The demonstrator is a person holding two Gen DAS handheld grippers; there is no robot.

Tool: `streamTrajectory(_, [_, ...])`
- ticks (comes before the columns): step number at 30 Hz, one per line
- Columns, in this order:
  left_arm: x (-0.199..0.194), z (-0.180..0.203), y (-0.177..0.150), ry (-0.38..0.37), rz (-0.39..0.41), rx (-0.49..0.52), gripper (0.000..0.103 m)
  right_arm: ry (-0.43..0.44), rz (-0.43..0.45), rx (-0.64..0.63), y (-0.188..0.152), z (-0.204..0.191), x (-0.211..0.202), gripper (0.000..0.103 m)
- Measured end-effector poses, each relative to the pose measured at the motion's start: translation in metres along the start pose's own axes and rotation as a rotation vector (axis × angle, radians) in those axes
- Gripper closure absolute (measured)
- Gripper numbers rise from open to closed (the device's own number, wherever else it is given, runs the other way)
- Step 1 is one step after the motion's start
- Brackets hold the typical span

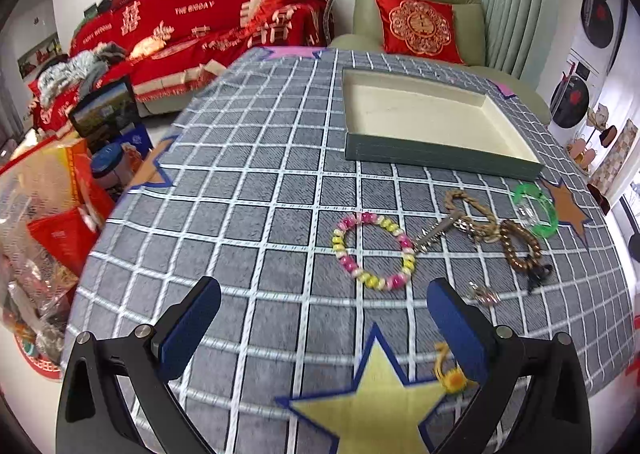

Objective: Organize jewelry
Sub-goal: 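Grasp the pink-yellow beaded bracelet with left tool while right tool grasps green bangle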

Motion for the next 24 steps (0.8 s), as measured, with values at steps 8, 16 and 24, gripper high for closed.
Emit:
streamTrajectory(8, [0.047,0.008,0.008,-0.012,-0.094,0.001,0.016,-0.028,-0.11,0.048,0.006,0.029,0.055,0.0])
streamTrajectory(16, [0.074,0.016,0.018,-0.002,-0.124,0.033,0.027,-0.06,-0.176,0.115,0.022,0.061,0.106,0.003])
streamTrajectory(24, [0.076,0.029,0.021,0.002,-0.113,0.084,0.027,-0.106,-0.238,0.074,0.025,0.069,0.142,0.027])
Point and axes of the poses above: each gripper's, at about its wrist camera, not at the fingertips, and x roughly the way its jaws point, z to its right, y to its top, the point moved 9 cm from there along x, roughly the way its jaws point, and after that the axes turned 11 degrees about y, right-handed, at the moved point
